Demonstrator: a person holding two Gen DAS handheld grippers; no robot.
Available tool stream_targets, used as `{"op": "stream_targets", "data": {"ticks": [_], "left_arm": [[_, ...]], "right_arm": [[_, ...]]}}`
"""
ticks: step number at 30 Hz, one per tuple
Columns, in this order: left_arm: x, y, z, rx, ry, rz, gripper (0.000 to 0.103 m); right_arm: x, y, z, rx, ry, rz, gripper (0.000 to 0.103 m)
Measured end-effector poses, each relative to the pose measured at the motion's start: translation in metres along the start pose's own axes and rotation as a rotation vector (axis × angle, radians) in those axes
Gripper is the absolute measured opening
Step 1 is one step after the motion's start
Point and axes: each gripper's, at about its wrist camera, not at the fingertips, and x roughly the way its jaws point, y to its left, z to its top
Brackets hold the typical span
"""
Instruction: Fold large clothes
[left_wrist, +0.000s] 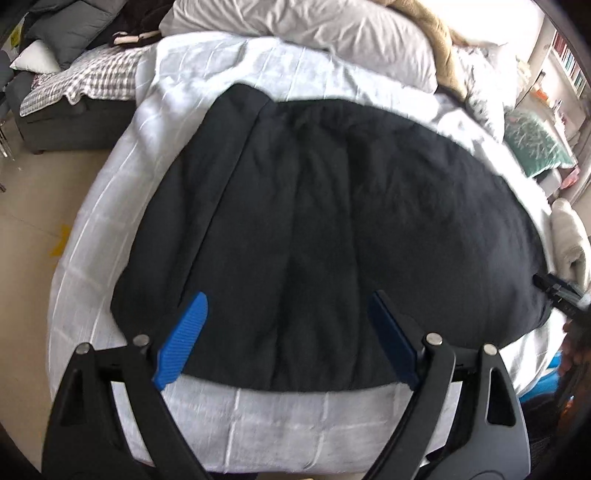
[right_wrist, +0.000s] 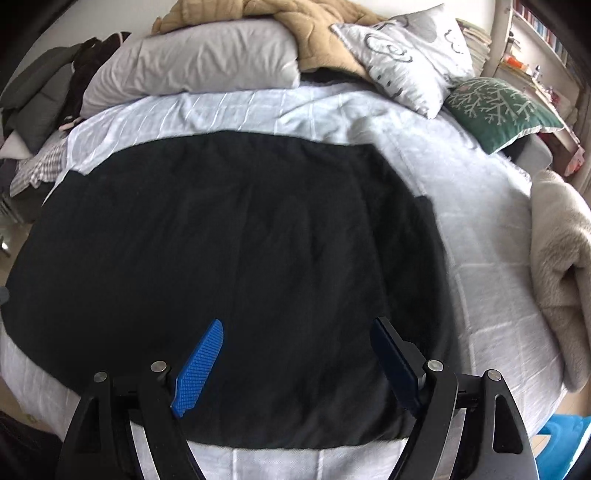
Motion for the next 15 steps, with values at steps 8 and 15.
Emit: {"op": "stream_targets", "data": {"ticks": [8,15], "left_arm": [[0.008,0.014,-0.024,-0.058,0.067,-0.029,0.089],[0.005,0.026,-0.036,-0.114,0.11,-0.091,0.089]], "right_arm": [[-0.007,0.033,-0.01,-0.099,-0.011,-0.033,0.084],[-0.006,0.064,-0.014,-0.193,0.004,0.004,0.084]]}}
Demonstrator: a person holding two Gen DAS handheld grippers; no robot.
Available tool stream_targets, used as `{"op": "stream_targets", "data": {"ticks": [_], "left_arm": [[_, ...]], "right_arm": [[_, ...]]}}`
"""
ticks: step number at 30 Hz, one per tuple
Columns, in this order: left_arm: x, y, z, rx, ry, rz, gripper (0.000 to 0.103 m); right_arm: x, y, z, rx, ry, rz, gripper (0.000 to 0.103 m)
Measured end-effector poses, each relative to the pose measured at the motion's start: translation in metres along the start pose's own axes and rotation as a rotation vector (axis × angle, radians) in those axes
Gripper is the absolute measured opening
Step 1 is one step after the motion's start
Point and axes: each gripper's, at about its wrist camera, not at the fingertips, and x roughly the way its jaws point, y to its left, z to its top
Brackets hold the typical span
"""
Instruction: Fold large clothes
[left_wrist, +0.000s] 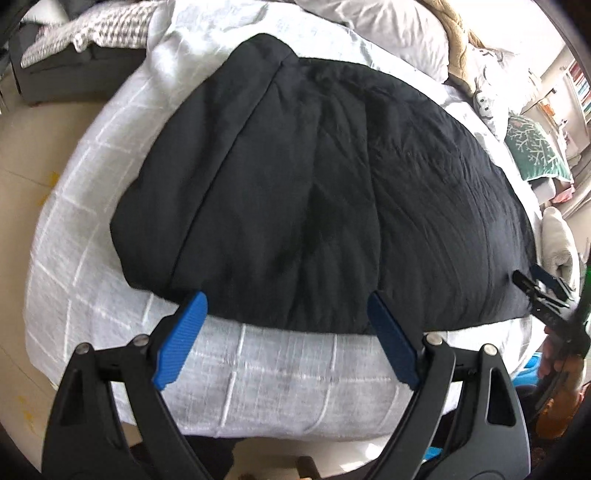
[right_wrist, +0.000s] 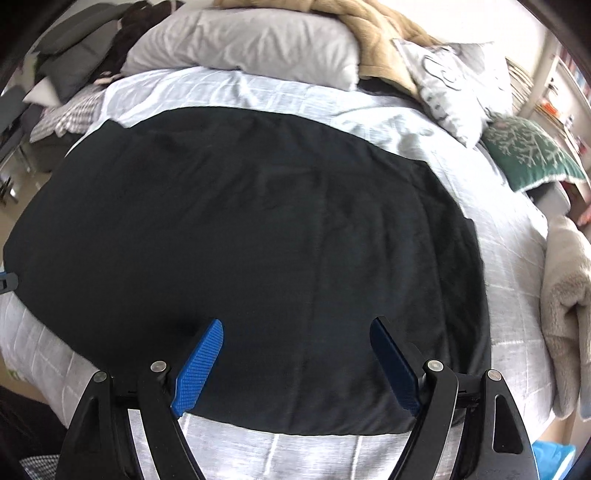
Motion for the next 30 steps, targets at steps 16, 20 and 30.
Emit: {"op": "stream_targets", "data": {"ticks": [16,20,30], "left_arm": [[0.025,0.041,0.003,-0.27,0.05,-0.11,0.089],[0.034,0.056,0.003,-0.383,0.028,-0.146,0.089],[0.042,0.071,0.004,-0.484,-0.093,-0.173,0.085]], "right_arm": [[0.008,0.045,0.012,-0.056,0.04,0.081,0.084],[0.008,0.05,0.014,-0.06,0.039,0.095,0.084],[0.012,0.052,0.014,-0.062,0.055,0.128,0.084]]}}
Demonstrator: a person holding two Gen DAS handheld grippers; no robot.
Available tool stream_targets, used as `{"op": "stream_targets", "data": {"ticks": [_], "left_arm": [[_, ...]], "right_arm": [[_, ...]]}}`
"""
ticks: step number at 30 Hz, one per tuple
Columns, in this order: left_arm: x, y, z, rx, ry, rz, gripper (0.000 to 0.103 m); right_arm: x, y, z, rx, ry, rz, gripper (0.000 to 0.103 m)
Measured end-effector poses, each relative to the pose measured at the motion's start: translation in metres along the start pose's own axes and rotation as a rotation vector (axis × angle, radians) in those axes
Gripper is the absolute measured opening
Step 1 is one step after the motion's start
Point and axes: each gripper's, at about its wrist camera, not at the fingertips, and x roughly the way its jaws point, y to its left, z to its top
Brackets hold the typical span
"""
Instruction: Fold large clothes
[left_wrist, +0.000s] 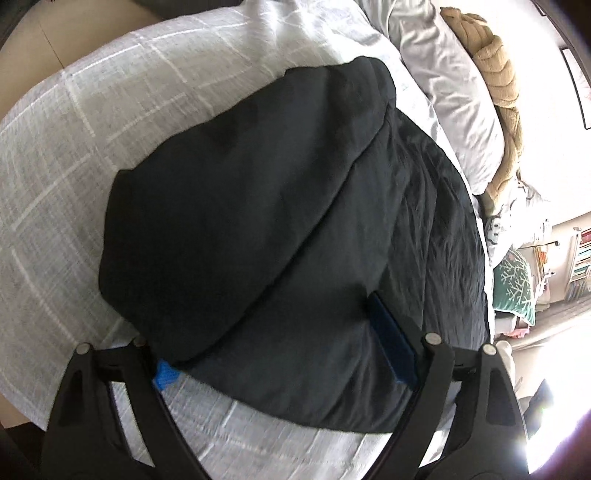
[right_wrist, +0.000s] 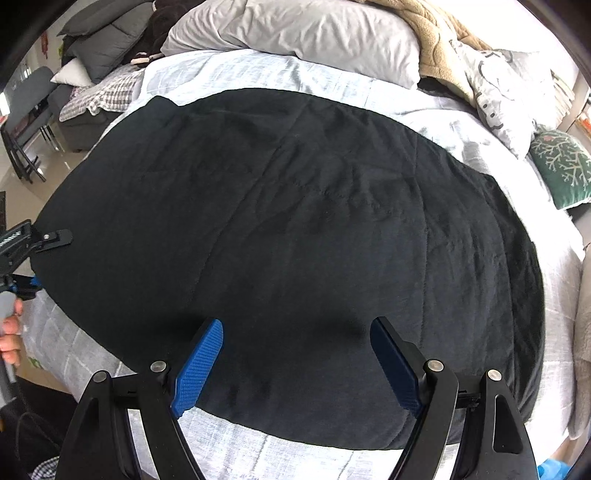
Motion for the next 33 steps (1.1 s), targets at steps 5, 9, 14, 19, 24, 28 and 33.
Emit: {"op": "stream_targets", "data": {"ticks": [5,9,14,19,24,28,33], "left_arm": [[-0.003,0.002,0.003,-0.044,-0.051,-0.03,0.046],[-0.022,-0.01,0.002,0.003,-0.133,-0.061,0.029],[-0.073,-0.071,-0.013,0.304,-0.344,-0.156,0.025],[-0.103,-0.133,-0.038,0.529,-0.449,-0.259,0.025],[-0.103,-0.2,-0.061,0.664,-0.441,-0.372,0.024],[-0.081,-0.254,-0.088,0.782,-0.375,-0.427,0.024],[-0.034,-0.308,-0.138,0.972,-0.252,-0.437,0.025]], "right_arm": [[0.002,-0.003,0.001,0.051,0.007,0.08,0.08],[0.013,0.002,0.0,0.046,0.041,0.112,0.053],[0.034,0.012,0.001,0.003,0.097,0.089,0.048],[0.047,0.005,0.004,0.042,0.128,0.132,0.048],[0.044,-0.011,0.004,0.08,0.123,0.204,0.048],[0.019,-0.042,0.007,0.089,0.04,0.173,0.048],[-0.007,-0.125,0.0,0.279,-0.045,0.11,0.055]]}}
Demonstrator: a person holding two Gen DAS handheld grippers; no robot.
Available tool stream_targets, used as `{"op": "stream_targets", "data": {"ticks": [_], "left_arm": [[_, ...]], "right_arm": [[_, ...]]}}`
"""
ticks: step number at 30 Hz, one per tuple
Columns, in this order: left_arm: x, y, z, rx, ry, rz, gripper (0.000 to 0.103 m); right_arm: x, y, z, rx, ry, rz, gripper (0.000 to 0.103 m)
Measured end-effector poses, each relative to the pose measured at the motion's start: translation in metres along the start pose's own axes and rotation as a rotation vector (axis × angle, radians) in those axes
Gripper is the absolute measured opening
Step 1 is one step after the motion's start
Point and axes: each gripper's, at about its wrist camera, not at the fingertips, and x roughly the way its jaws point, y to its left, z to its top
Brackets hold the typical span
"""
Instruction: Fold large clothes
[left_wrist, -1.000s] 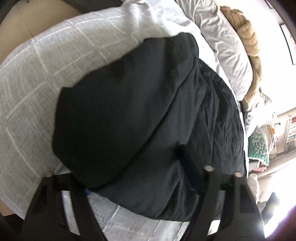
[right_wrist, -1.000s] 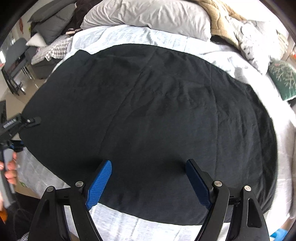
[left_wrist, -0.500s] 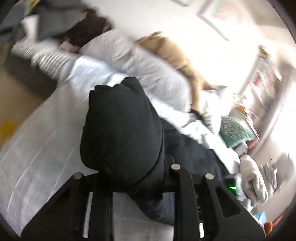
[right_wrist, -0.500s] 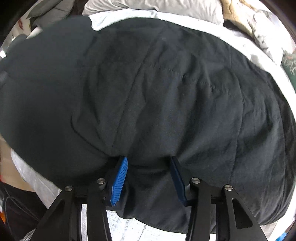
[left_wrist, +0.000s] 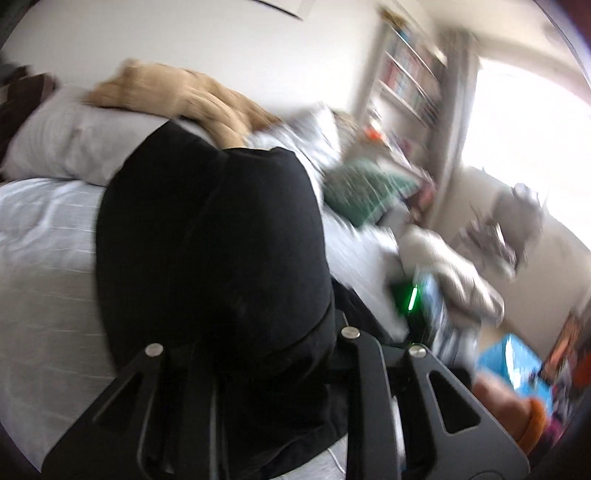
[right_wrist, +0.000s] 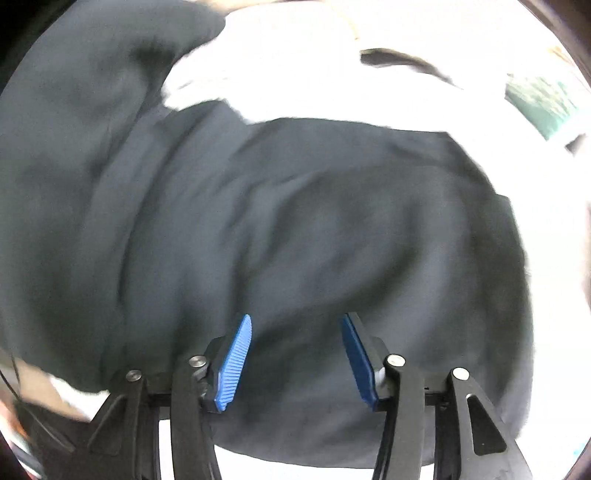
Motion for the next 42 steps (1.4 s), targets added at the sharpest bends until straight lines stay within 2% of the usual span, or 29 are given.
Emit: {"op": "stream_targets", "data": {"ticks": [3,5,10,12,15,18,19,21,24,26,28,30,31,34,37,39,42], "left_arm": [[0.039,-0.028,-0.022,0.077,0.104,-0.048,0.025],[0.064,-0.04,-0.042,0.106,0.184,-0.08,0.026],[0.106,-0.052,-0.092,0.179,0.308,-0.091,0.029],[0.11,-0.055,-0.101,0.199,0.318,-0.087,0.029],[0.112,-0.062,-0.099,0.222,0.333,-0.078,0.032],[0.107,-0.069,-0.092,0.257,0.368,-0.089,0.048],[0.104,-0.073,-0.09,0.276,0.379,-0.097,0.055],[0.1,-0.083,-0.083,0.312,0.402,-0.106,0.061],[0.085,-0.09,-0.081,0.368,0.436,-0.093,0.068],[0.071,-0.091,-0.077,0.386,0.469,-0.085,0.068],[0.053,-0.085,-0.069,0.38,0.492,-0.096,0.069],[0.031,-0.075,-0.058,0.371,0.476,-0.096,0.073],[0.023,-0.07,-0.054,0.363,0.461,-0.093,0.077],[0.002,-0.043,-0.036,0.31,0.375,-0.037,0.077],[-0.002,0.007,-0.019,0.147,0.31,0.046,0.077],[0.006,0.038,-0.016,0.044,0.315,0.083,0.077],[0.023,0.079,-0.026,-0.055,0.346,0.164,0.077]], "right_arm": [[-0.019,-0.061,0.004,0.186,-0.049,0.018,0.056],[-0.029,-0.088,0.003,0.26,-0.073,0.03,0.056],[-0.051,-0.15,-0.006,0.443,-0.128,0.064,0.062],[-0.049,-0.152,-0.008,0.471,-0.129,0.082,0.063],[-0.049,-0.151,-0.01,0.483,-0.114,0.173,0.068],[-0.04,-0.142,-0.002,0.475,-0.097,0.305,0.078],[-0.036,-0.137,0.001,0.473,-0.085,0.338,0.079],[-0.025,-0.128,0.005,0.466,-0.049,0.388,0.079],[-0.011,-0.12,0.013,0.443,0.004,0.392,0.079],[0.001,-0.116,0.013,0.417,0.042,0.331,0.079],[0.01,-0.112,0.013,0.394,0.051,0.309,0.079],[0.01,-0.113,0.013,0.389,0.049,0.311,0.079],[0.009,-0.113,0.013,0.392,0.049,0.315,0.079],[-0.003,-0.117,0.005,0.412,0.043,0.351,0.079],[-0.007,-0.118,0.007,0.44,0.028,0.457,0.079],[-0.004,-0.114,0.01,0.443,0.034,0.464,0.081],[0.014,-0.105,0.012,0.421,0.097,0.448,0.081]]}}
